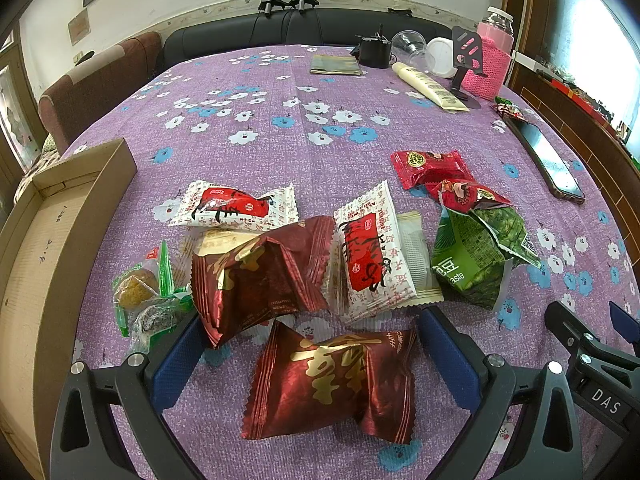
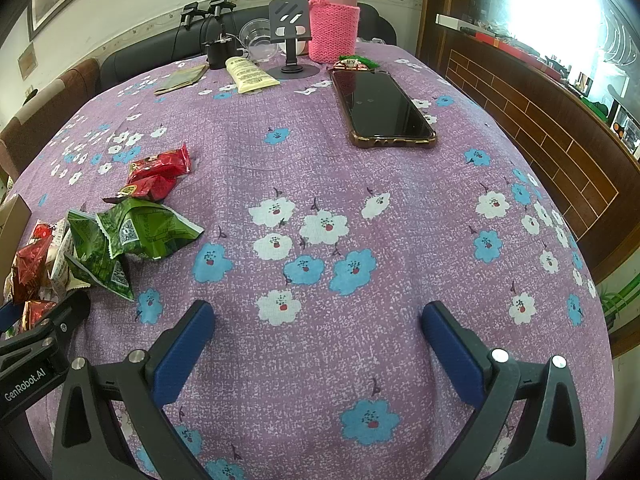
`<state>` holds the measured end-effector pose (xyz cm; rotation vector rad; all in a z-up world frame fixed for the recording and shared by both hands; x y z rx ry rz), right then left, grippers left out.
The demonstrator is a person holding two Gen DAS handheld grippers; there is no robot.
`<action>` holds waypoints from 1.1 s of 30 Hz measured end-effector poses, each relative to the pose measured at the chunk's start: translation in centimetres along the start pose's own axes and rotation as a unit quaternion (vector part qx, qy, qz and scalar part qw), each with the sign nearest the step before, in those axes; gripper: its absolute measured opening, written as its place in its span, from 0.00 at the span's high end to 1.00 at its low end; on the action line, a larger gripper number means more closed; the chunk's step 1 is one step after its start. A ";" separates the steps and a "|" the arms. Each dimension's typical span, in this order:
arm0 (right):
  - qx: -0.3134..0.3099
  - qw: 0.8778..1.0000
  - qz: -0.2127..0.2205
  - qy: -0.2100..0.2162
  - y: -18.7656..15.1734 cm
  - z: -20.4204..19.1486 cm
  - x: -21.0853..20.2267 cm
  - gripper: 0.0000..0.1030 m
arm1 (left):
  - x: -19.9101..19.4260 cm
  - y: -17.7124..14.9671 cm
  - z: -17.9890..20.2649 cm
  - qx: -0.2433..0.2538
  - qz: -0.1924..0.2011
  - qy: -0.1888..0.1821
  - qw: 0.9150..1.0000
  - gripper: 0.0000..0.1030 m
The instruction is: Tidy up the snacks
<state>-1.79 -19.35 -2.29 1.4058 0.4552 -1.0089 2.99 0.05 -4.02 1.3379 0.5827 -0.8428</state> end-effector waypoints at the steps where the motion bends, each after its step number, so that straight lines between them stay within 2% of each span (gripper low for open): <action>1: 0.000 1.000 0.000 0.000 0.0 0.0 0.0 0.00 | 0.0 0.0 0.0 0.000 0.000 0.000 1.000 0.00; 27: 0.000 1.000 0.000 0.000 0.0 0.0 0.0 0.00 | 0.0 0.0 0.0 0.000 0.000 0.000 1.000 0.00; 33: 0.000 1.000 0.000 0.000 0.0 0.0 0.0 0.00 | -0.1 0.0 0.0 0.019 -0.008 -0.016 1.000 0.00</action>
Point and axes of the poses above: each gripper's, at about its wrist camera, not at the fingertips, and x roughly the way its jaws point, z to its right, y to its top, the point moved 5 cm from there along x, roughly the way its jaws point, and after that the axes turned 11 degrees about -y, right-handed, at the moved point
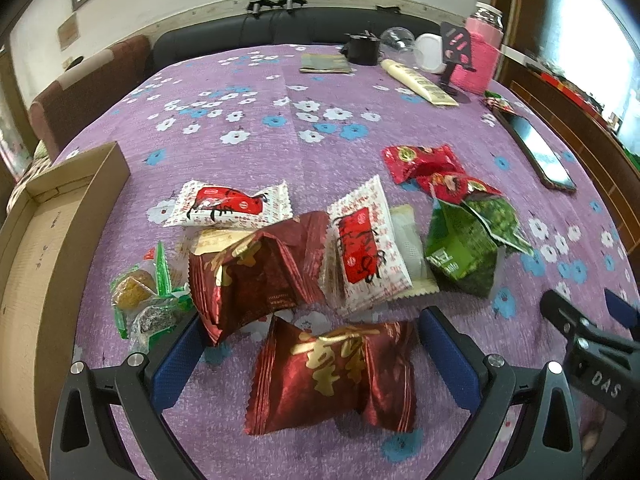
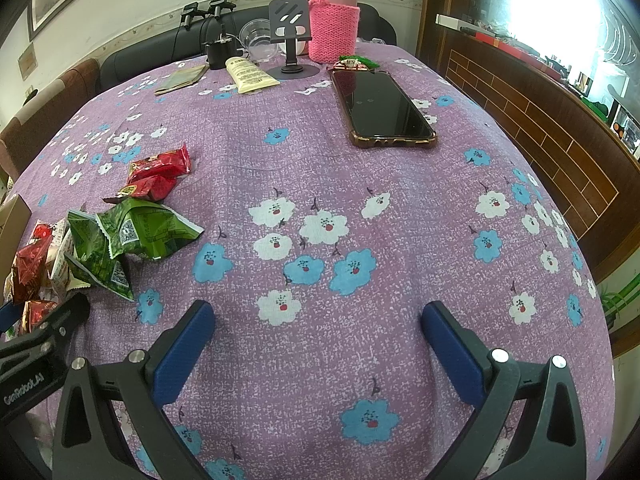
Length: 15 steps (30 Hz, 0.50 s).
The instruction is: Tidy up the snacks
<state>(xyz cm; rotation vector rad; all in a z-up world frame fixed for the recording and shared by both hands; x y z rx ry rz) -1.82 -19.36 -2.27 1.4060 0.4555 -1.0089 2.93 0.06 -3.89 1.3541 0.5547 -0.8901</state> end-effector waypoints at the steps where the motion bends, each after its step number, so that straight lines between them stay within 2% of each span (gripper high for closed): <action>1: 0.000 1.000 0.000 0.000 0.0 0.0 0.0 0.00 | -0.2 -0.6 0.3 0.002 -0.002 -0.001 1.000 0.00; 9: -0.001 1.000 0.000 0.001 -0.1 0.0 0.1 0.00 | 0.1 -0.2 0.5 0.009 -0.017 -0.002 1.000 0.00; 13: -0.021 1.000 -0.012 0.014 -0.4 0.2 -0.2 0.00 | -0.8 -1.3 0.8 0.030 -0.028 -0.027 0.999 0.01; 14: -0.023 1.000 -0.016 0.013 -0.3 0.1 -0.1 0.00 | -1.5 -1.8 0.7 0.030 -0.028 -0.037 0.998 0.05; 15: -0.024 0.999 -0.024 0.012 0.1 0.4 -0.2 0.00 | -2.0 -2.0 0.6 0.025 -0.026 -0.047 0.998 0.14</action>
Point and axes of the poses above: each gripper's, at about its wrist camera, not at the fingertips, and x roughly the way its jaws point, z to its right, y to its top, the point moved 5 cm from there along x, roughly the way its jaws point, and after that the axes turned 11 degrees about -y, right-handed, at the moved point
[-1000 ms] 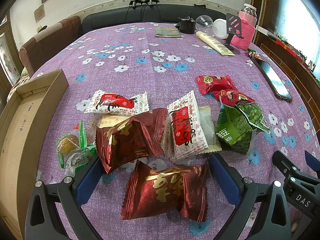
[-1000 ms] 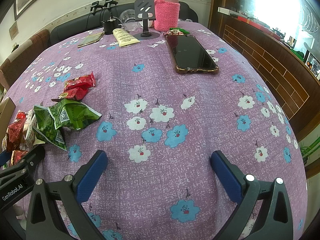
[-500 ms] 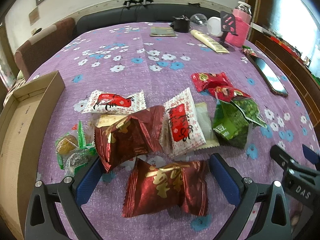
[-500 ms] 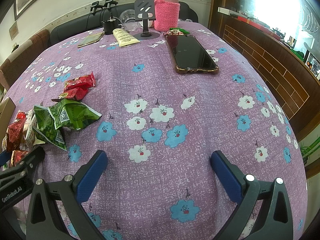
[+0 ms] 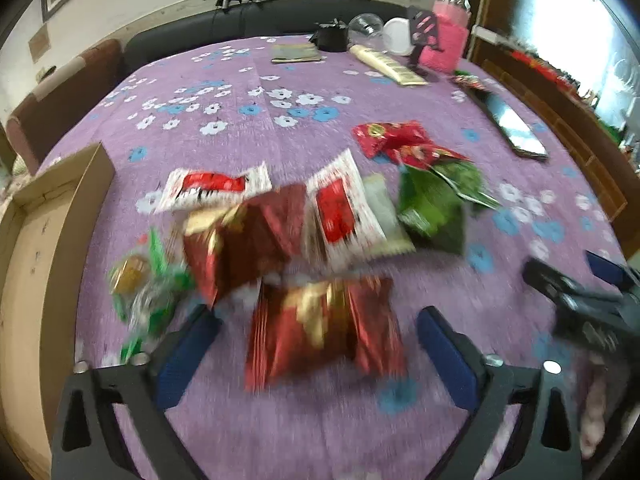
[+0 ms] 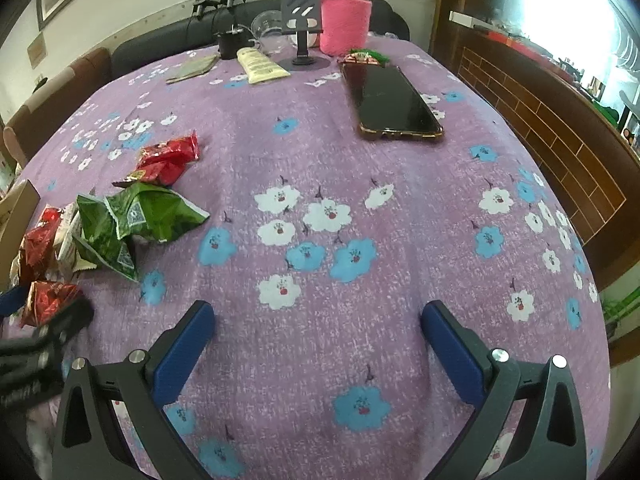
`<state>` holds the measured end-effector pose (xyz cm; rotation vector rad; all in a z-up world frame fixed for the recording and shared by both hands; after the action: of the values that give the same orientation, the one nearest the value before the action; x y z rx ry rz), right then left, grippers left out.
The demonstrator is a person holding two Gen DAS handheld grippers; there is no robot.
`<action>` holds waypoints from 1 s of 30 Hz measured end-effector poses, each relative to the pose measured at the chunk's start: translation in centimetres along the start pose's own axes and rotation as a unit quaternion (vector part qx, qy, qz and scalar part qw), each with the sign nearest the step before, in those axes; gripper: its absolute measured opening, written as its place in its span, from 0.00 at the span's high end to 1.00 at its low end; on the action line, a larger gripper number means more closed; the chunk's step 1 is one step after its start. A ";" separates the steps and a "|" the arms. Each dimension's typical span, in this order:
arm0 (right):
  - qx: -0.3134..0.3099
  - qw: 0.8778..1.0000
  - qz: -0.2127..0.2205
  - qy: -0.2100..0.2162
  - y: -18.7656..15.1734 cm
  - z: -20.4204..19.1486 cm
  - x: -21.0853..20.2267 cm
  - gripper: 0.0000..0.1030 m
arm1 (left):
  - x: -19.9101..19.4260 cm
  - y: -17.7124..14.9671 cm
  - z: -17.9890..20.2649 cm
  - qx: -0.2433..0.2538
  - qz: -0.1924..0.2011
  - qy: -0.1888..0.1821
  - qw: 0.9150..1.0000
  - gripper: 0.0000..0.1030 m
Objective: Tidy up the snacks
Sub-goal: 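Close the left tool on a dark red foil candy while the right tool approaches another red candy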
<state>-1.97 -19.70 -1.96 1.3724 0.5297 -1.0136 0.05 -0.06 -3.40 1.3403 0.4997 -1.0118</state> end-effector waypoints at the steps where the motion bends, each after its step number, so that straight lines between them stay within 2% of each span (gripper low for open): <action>1: 0.000 1.000 -0.001 -0.001 -0.1 -0.2 -0.1 0.00 | -1.0 -0.4 0.0 -0.011 0.002 -0.025 1.000 0.17; 2: -0.001 1.000 -0.002 -0.001 0.0 -0.3 0.0 0.00 | -2.2 -0.8 -0.2 -0.023 0.009 -0.052 0.998 0.21; 3: -0.001 1.000 -0.002 0.000 0.1 -0.2 0.0 0.00 | -3.1 -0.7 -0.2 -0.028 0.018 -0.062 0.998 0.22; 4: -0.002 1.000 -0.002 0.001 0.2 -0.4 0.1 0.00 | -5.0 -0.7 -0.5 -0.031 0.046 -0.072 0.996 0.23; 5: -0.002 1.000 -0.002 0.001 -0.2 -0.3 0.0 0.00 | -6.6 -0.7 -0.8 -0.032 0.071 -0.075 0.994 0.23; 6: -0.003 1.000 0.000 0.001 0.0 -0.4 0.2 0.00 | -9.3 -0.7 -1.7 -0.035 0.115 -0.071 0.990 0.23; 8: -0.003 1.000 0.002 0.002 -0.3 -0.3 0.1 0.00 | -12.0 -0.8 -3.1 -0.044 0.152 -0.072 0.985 0.23; 9: -0.002 1.000 0.003 0.002 -0.3 -0.3 0.1 0.00 | -13.2 -1.1 -4.1 -0.054 0.162 -0.074 0.983 0.23; 12: 0.001 1.000 0.006 -0.004 -0.4 -0.4 0.0 0.00 | -15.8 -2.3 -8.1 -0.084 0.158 -0.058 0.982 0.23; 14: -0.004 1.000 0.004 -0.007 -0.4 -0.4 -0.1 0.00 | -17.4 -3.2 -9.9 -0.099 0.176 -0.045 0.978 0.23; 17: -0.009 1.000 0.014 -0.002 -0.3 -0.4 -1.7 0.18 | -19.2 -3.7 -11.4 -0.104 0.211 -0.034 0.971 0.23; 18: -0.006 1.000 0.023 0.009 -0.3 -0.4 -2.4 0.18 | -19.4 -3.9 -11.6 -0.103 0.216 -0.034 0.970 0.23; 21: -0.005 0.996 0.058 0.074 0.0 -1.5 -5.6 0.18 | -18.3 -4.3 -11.7 -0.104 0.204 -0.042 0.973 0.22; 25: -0.033 0.986 0.077 0.142 0.1 -4.8 -8.1 0.20 | -15.9 -4.9 -10.7 -0.111 0.171 -0.079 0.976 0.23; 27: -0.058 0.979 0.074 0.183 -0.2 -7.2 -8.6 0.34 | -15.5 -4.8 -10.2 -0.101 0.166 -0.090 0.977 0.34; 28: -0.069 0.975 0.071 0.199 -0.4 -8.4 -8.6 0.36 | -15.4 -4.8 -10.1 -0.094 0.163 -0.089 0.978 0.38; 30: -0.092 0.969 0.069 0.218 -0.7 -10.6 -8.6 0.37 | -15.1 -4.8 -9.7 -0.080 0.157 -0.099 0.979 0.59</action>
<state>-4.33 -7.13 2.78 1.4458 0.8201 -0.5306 -9.31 14.20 3.98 1.1182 0.2058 -0.8128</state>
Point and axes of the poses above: each gripper's, at about its wrist camera, not at the fingertips, and x roughly the way its jaws point, z to its right, y to its top, the point moved 5 cm from there along x, roughly the way its jaws point, and after that the axes turned 11 degrees about -y, right-handed, at the moved point
